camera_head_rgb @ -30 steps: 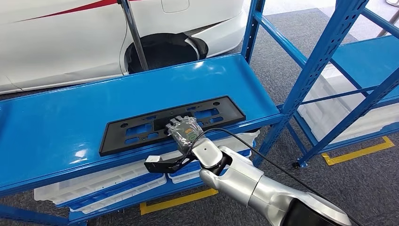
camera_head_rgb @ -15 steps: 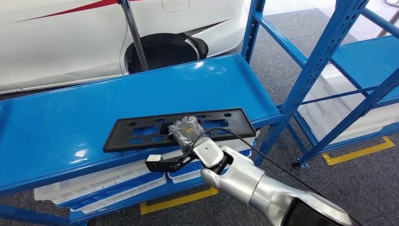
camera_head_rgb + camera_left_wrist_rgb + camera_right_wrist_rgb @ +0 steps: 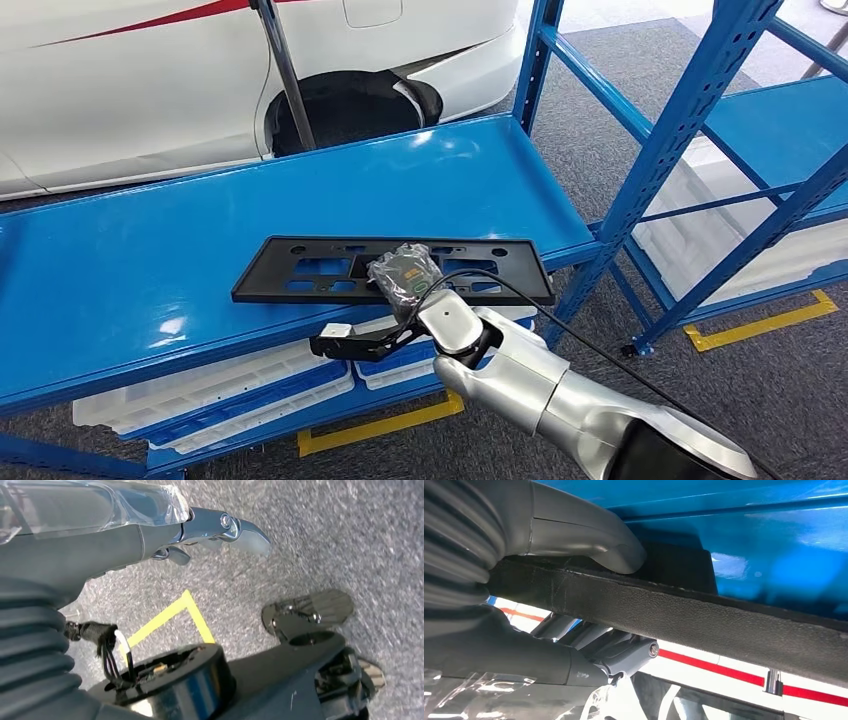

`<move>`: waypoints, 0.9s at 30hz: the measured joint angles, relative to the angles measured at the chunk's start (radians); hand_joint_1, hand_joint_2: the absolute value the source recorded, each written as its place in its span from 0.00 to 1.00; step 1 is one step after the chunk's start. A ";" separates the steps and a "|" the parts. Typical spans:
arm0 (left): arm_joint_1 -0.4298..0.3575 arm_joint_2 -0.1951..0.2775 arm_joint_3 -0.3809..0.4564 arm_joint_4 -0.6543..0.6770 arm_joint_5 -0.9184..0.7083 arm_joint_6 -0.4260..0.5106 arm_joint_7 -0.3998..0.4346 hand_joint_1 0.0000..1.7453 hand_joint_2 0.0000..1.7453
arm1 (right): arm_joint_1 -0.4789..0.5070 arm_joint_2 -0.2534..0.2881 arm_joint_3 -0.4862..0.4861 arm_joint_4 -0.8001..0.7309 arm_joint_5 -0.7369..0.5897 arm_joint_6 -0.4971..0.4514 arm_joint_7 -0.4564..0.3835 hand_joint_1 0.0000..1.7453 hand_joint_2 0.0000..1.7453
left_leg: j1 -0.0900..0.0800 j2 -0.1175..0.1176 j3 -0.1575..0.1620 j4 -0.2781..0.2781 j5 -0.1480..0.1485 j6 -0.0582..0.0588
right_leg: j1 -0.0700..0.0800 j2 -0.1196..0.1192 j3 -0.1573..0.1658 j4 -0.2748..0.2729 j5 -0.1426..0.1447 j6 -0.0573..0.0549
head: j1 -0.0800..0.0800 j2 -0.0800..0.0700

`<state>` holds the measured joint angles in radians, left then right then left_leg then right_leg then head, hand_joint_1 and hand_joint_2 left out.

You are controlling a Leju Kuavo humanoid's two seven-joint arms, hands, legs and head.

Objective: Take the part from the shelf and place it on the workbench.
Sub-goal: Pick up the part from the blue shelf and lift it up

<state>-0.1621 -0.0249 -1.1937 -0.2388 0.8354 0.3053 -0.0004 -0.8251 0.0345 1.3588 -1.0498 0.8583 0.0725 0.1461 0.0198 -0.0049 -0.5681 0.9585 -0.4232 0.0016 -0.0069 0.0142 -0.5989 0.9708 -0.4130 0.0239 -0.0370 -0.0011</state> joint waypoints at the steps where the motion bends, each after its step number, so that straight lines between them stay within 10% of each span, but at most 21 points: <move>1: 0.000 0.000 0.000 0.000 -0.004 0.013 0.001 0.00 1.00 | 0.000 -0.002 0.000 -0.002 0.001 -0.001 0.002 1.00 1.00 | 0.000 0.000 0.000 0.000 0.000 0.000 | 0.000 0.000 0.000 0.000 0.000 0.000 | 0.000 0.000; 27: 0.001 0.000 0.000 0.000 -0.009 0.020 0.018 0.00 1.00 | 0.038 -0.033 0.000 -0.048 0.204 -0.163 -0.013 1.00 1.00 | 0.000 0.000 -0.001 0.000 0.000 0.000 | 0.000 0.000 -0.001 0.000 0.000 0.000 | 0.000 0.000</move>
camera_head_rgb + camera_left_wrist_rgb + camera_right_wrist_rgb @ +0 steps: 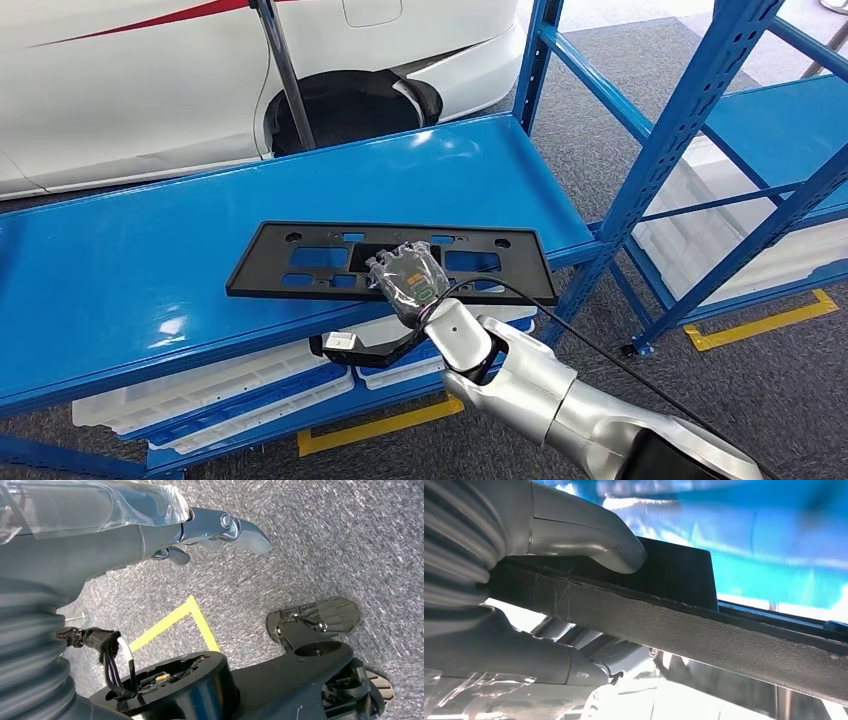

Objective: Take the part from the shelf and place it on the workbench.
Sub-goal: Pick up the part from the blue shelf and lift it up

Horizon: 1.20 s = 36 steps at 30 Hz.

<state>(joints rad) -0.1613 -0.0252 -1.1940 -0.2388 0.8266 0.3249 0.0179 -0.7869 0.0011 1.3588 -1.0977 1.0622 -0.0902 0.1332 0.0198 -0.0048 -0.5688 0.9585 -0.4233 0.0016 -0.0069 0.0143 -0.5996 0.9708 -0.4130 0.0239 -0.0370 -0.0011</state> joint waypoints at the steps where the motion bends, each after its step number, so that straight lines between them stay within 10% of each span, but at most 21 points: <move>1: 0.000 0.000 0.000 0.000 -0.001 -0.001 0.000 0.00 1.00 | 0.001 -0.002 0.000 -0.007 0.022 -0.009 -0.001 1.00 1.00 | 0.000 0.000 0.000 0.000 0.000 0.000 | 0.000 0.000 0.000 0.000 0.000 0.000 | 0.000 0.000; 13: 0.001 0.000 0.000 0.000 -0.001 -0.023 -0.017 0.00 1.00 | 0.012 -0.039 0.002 -0.108 0.159 0.016 -0.021 1.00 1.00 | -0.001 0.000 0.000 0.001 -0.001 0.001 | -0.001 0.000 0.000 -0.001 0.000 0.000 | 0.000 0.000; 21: -0.002 0.000 0.000 0.000 -0.001 -0.033 -0.018 0.00 1.00 | 0.020 -0.053 0.003 -0.153 0.159 0.035 -0.027 1.00 1.00 | -0.006 0.001 0.007 -0.010 0.011 0.026 | -0.010 -0.001 0.002 -0.005 0.002 0.018 | 0.000 0.000; 27: -0.006 0.000 0.000 0.000 -0.001 -0.035 -0.016 0.00 1.00 | 0.032 -0.067 0.003 -0.167 0.155 0.043 -0.028 1.00 1.00 | 0.006 0.005 0.017 -0.034 0.029 0.036 | -0.015 -0.005 -0.100 0.270 -0.147 0.036 | 0.004 0.000; 32: -0.007 0.002 0.000 0.000 -0.001 -0.037 -0.016 0.00 1.00 | 0.038 -0.075 0.003 -0.169 0.150 0.044 -0.027 1.00 1.00 | 0.020 0.002 0.009 -0.015 0.022 0.004 | -0.031 -0.003 0.037 0.035 -0.038 0.058 | 0.007 0.000; 36: -0.004 0.003 0.000 0.001 -0.001 -0.038 -0.014 0.00 1.00 | 0.042 -0.078 0.002 -0.173 0.135 0.045 -0.027 1.00 1.00 | 0.021 -0.001 -0.007 -0.003 0.027 -0.020 | -0.028 0.006 0.028 0.024 -0.034 0.021 | 0.009 0.000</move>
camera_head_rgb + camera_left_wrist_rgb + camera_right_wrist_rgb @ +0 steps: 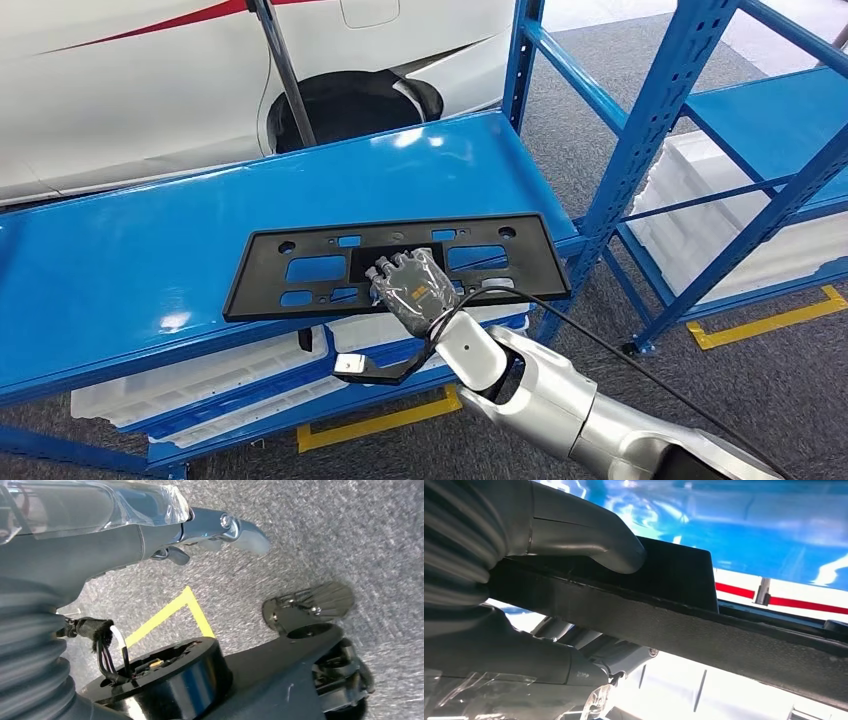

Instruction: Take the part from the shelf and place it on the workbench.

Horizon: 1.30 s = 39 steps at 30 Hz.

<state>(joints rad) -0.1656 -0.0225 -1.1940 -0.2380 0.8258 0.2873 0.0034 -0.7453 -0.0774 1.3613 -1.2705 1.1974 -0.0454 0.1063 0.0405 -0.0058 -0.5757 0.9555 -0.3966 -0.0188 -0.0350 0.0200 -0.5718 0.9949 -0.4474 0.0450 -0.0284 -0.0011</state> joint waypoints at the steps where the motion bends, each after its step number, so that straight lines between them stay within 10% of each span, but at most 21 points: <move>1: 0.001 0.000 0.000 0.000 0.000 0.000 0.000 0.00 1.00 | 0.000 0.000 0.000 0.000 -0.003 0.000 0.000 1.00 1.00 | 0.001 0.001 -0.009 0.017 -0.016 -0.002 | 0.001 -0.001 -0.006 0.001 0.004 -0.010 | 0.000 0.000; 5: -0.002 0.000 0.000 0.000 0.000 -0.001 -0.001 0.00 1.00 | 0.003 0.000 -0.001 -0.001 -0.021 0.007 -0.003 1.00 1.00 | -0.007 0.003 -0.096 0.260 -0.169 0.003 | 0.015 -0.007 -0.031 0.000 0.023 -0.040 | -0.003 0.000; 7: -0.004 0.000 0.000 0.000 0.000 -0.001 0.001 0.00 1.00 | 0.007 0.000 -0.001 -0.001 -0.031 0.012 -0.005 1.00 1.00 | -0.018 0.003 -0.097 0.311 -0.185 0.017 | 0.029 -0.010 -0.044 0.000 0.033 -0.048 | -0.004 0.000; 12: -0.003 0.006 0.000 0.001 -0.001 -0.001 0.006 0.00 1.00 | 0.011 -0.002 -0.004 -0.002 -0.042 0.015 -0.005 1.00 1.00 | -0.065 0.006 0.083 0.022 -0.095 0.086 | 0.046 -0.009 -0.064 -0.001 0.059 -0.055 | -0.002 0.000; 16: -0.002 0.007 0.000 0.002 -0.004 -0.001 0.009 0.00 1.00 | 0.013 -0.005 -0.006 -0.002 -0.053 0.018 -0.005 1.00 1.00 | -0.073 0.008 0.083 -0.010 -0.065 0.090 | 0.037 -0.012 -0.070 -0.007 0.079 -0.037 | -0.004 0.000; 18: -0.003 0.007 0.000 0.002 -0.007 -0.001 0.013 0.00 1.00 | 0.015 -0.008 -0.006 -0.002 -0.057 0.019 -0.004 1.00 1.00 | -0.064 0.010 0.077 -0.030 -0.039 0.092 | 0.039 -0.012 -0.083 0.019 0.042 -0.024 | -0.003 0.000; 22: 0.001 0.006 -0.001 0.002 -0.016 -0.007 0.017 0.00 1.00 | 0.028 -0.014 -0.007 -0.002 -0.070 0.022 -0.003 1.00 1.00 | -0.052 0.013 0.037 -0.037 0.001 0.086 | 0.028 -0.013 -0.138 0.237 -0.110 0.001 | -0.001 0.000; 24: 0.003 0.006 -0.001 0.002 -0.020 -0.010 0.017 0.00 1.00 | 0.038 -0.017 -0.007 -0.002 -0.075 0.024 -0.002 1.00 1.00 | -0.044 0.014 0.013 -0.034 0.017 0.077 | 0.020 -0.013 -0.110 0.253 -0.086 0.014 | -0.001 0.000; 27: 0.003 0.007 -0.001 0.002 -0.022 -0.011 0.016 0.00 1.00 | 0.042 -0.021 -0.008 -0.002 -0.076 0.025 -0.002 1.00 1.00 | -0.036 0.014 -0.019 -0.014 0.032 0.061 | 0.009 -0.015 0.024 0.067 -0.034 0.029 | 0.000 0.000; 29: 0.003 0.008 -0.001 0.002 -0.023 -0.011 0.016 0.00 1.00 | 0.043 -0.021 -0.009 -0.002 -0.076 0.025 -0.001 1.00 1.00 | -0.039 0.013 -0.034 -0.001 0.041 0.050 | 0.010 -0.014 0.070 -0.012 -0.046 0.022 | 0.000 0.000; 32: 0.006 0.008 -0.002 0.002 -0.023 -0.011 0.016 0.00 1.00 | 0.046 -0.021 -0.010 -0.002 -0.076 0.025 -0.001 1.00 1.00 | -0.036 0.012 -0.050 0.009 0.045 0.034 | 0.013 -0.016 0.054 -0.016 -0.034 -0.011 | -0.001 0.000; 37: -0.001 0.009 -0.002 0.002 -0.024 -0.011 0.016 0.00 1.00 | 0.047 -0.021 -0.010 -0.002 -0.081 0.025 -0.002 1.00 1.00 | -0.030 0.012 -0.119 0.266 -0.148 0.014 | 0.015 -0.020 -0.001 -0.016 0.012 -0.044 | -0.005 0.000; 39: -0.002 0.009 -0.002 0.002 -0.025 -0.011 0.016 0.00 1.00 | 0.047 -0.021 -0.010 -0.002 -0.081 0.025 -0.003 1.00 1.00 | -0.030 0.012 -0.098 0.300 -0.140 0.017 | 0.018 -0.019 -0.025 -0.015 0.030 -0.045 | -0.005 0.000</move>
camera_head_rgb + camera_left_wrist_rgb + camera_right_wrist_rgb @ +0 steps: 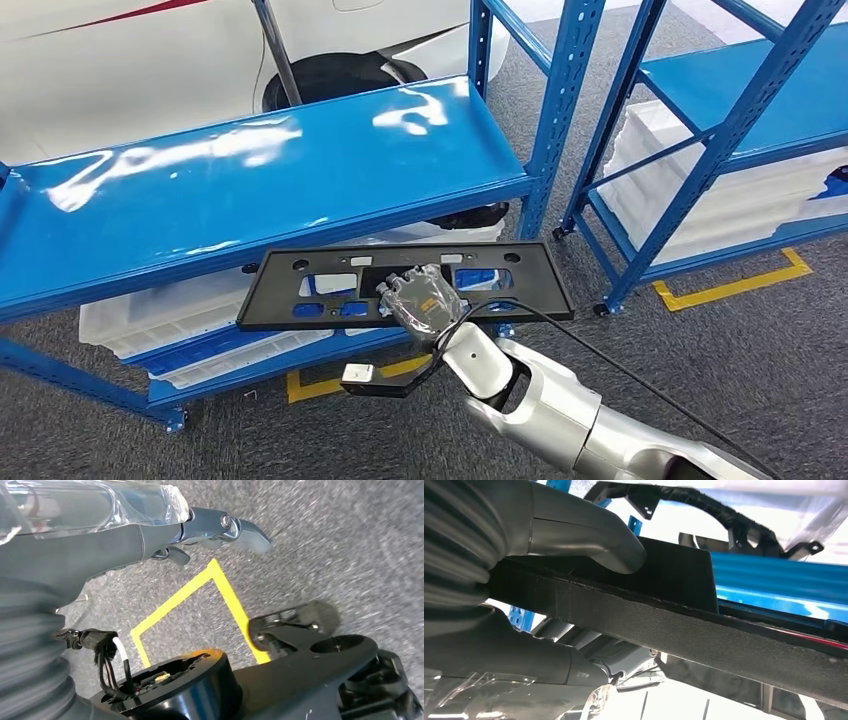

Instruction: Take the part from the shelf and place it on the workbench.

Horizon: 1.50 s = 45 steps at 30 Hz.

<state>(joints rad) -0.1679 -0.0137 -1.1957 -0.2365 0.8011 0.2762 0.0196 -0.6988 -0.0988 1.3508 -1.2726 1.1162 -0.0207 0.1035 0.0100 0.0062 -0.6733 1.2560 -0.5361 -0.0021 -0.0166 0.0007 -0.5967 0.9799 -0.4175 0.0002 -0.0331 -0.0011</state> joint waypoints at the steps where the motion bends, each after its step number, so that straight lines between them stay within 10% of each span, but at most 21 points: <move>1: 0.000 0.000 0.000 0.000 0.000 0.000 0.000 0.00 1.00 | 0.000 0.000 0.000 0.000 0.001 0.000 0.000 1.00 1.00 | -0.001 0.000 0.035 -0.038 0.026 0.004 | 0.001 0.001 -0.011 0.000 0.009 0.001 | 0.000 0.000; 4: -0.001 0.001 -0.001 0.000 -0.002 0.001 0.001 0.00 1.00 | -0.002 0.000 -0.001 0.000 0.007 -0.004 -0.001 1.00 1.00 | -0.009 -0.002 0.181 -0.259 0.060 0.024 | 0.004 0.003 -0.034 0.000 0.034 0.010 | 0.000 0.000; 6: -0.004 0.002 -0.001 0.000 -0.004 0.001 0.001 0.00 1.00 | -0.006 0.000 -0.002 0.000 0.013 -0.007 -0.001 1.00 1.00 | -0.017 -0.004 0.212 -0.326 0.055 0.029 | 0.003 0.001 -0.041 -0.005 0.052 0.021 | 0.001 0.000; 9: -0.003 0.001 -0.001 0.000 -0.007 0.001 0.001 0.00 1.00 | -0.010 -0.001 -0.002 0.000 0.028 -0.010 -0.001 1.00 1.00 | -0.014 -0.002 0.195 -0.337 0.084 0.040 | 0.000 0.001 -0.055 0.003 0.042 0.038 | 0.002 0.000; 13: -0.004 0.001 -0.001 0.000 -0.006 0.002 0.001 0.00 1.00 | -0.018 -0.003 -0.002 0.000 0.044 -0.011 0.001 1.00 1.00 | -0.011 0.000 0.148 -0.339 0.128 0.054 | -0.001 0.001 -0.115 0.226 -0.133 0.048 | 0.005 0.000; 15: -0.003 0.001 -0.001 0.000 -0.005 0.002 0.001 0.00 1.00 | -0.019 -0.004 -0.002 0.000 0.050 -0.011 0.002 1.00 1.00 | -0.011 0.000 0.121 -0.335 0.147 0.052 | -0.001 0.001 -0.108 0.294 -0.126 0.051 | 0.005 0.000; 17: -0.004 0.001 -0.001 0.000 -0.005 0.002 0.001 0.00 1.00 | -0.024 -0.004 -0.002 0.000 0.057 -0.012 0.004 1.00 1.00 | -0.009 0.000 0.094 -0.327 0.164 0.046 | -0.002 0.000 -0.040 0.231 -0.067 0.052 | 0.005 0.000; 20: -0.005 0.001 -0.001 0.000 -0.006 0.002 0.001 0.00 1.00 | -0.038 -0.003 -0.002 -0.007 0.076 -0.015 0.012 1.00 1.00 | -0.013 0.000 0.058 -0.304 0.183 0.031 | 0.000 0.003 0.092 0.031 -0.074 0.045 | 0.005 0.000; 23: -0.005 0.002 -0.001 0.000 -0.006 0.002 0.001 0.00 1.00 | -0.043 -0.002 -0.003 -0.015 0.091 -0.019 0.018 1.00 1.00 | -0.010 0.000 0.036 -0.297 0.203 0.016 | 0.004 0.005 0.094 -0.010 -0.080 0.021 | 0.005 0.000; 29: -0.008 0.003 -0.001 0.000 -0.007 0.002 0.001 0.00 1.00 | -0.048 -0.003 -0.003 -0.024 0.100 -0.021 0.022 1.00 1.00 | -0.002 0.000 -0.037 -0.009 -0.008 -0.011 | 0.005 0.001 0.024 -0.009 -0.018 -0.008 | 0.003 0.000; 31: -0.009 0.003 -0.001 0.000 -0.006 0.002 0.001 0.00 1.00 | -0.048 -0.003 -0.003 -0.025 0.101 -0.021 0.022 1.00 1.00 | -0.003 -0.001 -0.003 0.003 0.022 -0.006 | 0.007 0.002 -0.004 -0.009 0.004 -0.007 | 0.002 0.000; 35: -0.016 0.005 0.000 0.000 -0.009 0.002 0.001 0.00 1.00 | -0.050 -0.003 -0.007 -0.031 0.101 -0.025 0.026 1.00 1.00 | -0.017 -0.004 0.198 -0.278 0.056 0.027 | 0.010 0.003 -0.043 -0.010 0.046 0.004 | 0.002 0.000; 38: -0.019 0.005 0.000 0.000 -0.013 0.001 0.001 0.00 1.00 | -0.051 -0.003 -0.011 -0.035 0.100 -0.031 0.029 1.00 1.00 | -0.023 -0.004 0.222 -0.348 0.058 0.038 | 0.006 0.000 -0.053 -0.020 0.074 0.021 | 0.000 0.000; 40: -0.018 0.004 0.000 0.000 -0.014 0.001 0.001 0.00 1.00 | -0.052 -0.004 -0.011 -0.036 0.100 -0.033 0.030 1.00 1.00 | -0.018 0.000 0.205 -0.358 0.085 0.050 | 0.006 0.001 -0.068 0.005 0.037 0.032 | -0.001 0.000; 43: -0.017 0.004 0.000 0.000 -0.014 0.001 0.001 0.00 1.00 | -0.051 -0.005 -0.011 -0.037 0.098 -0.035 0.030 1.00 1.00 | -0.016 0.003 0.164 -0.360 0.125 0.059 | 0.005 0.002 -0.115 0.185 -0.119 0.043 | 0.001 0.000; 45: -0.016 0.004 0.000 0.000 -0.014 0.001 0.001 0.00 1.00 | -0.049 -0.006 -0.011 -0.037 0.096 -0.035 0.030 1.00 1.00 | -0.015 0.003 0.135 -0.357 0.146 0.056 | 0.004 0.002 -0.122 0.291 -0.138 0.050 | 0.002 0.000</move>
<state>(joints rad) -0.1843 -0.0098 -1.1959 -0.2361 0.7870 0.2770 0.0206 -0.7482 -0.1051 1.3397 -1.3092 1.2126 -0.0556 0.1334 -0.0045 0.0097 -0.5386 0.8992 -0.3899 0.0544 -0.0131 0.0027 -0.7187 1.2708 -0.5556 0.0503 -0.0314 -0.0011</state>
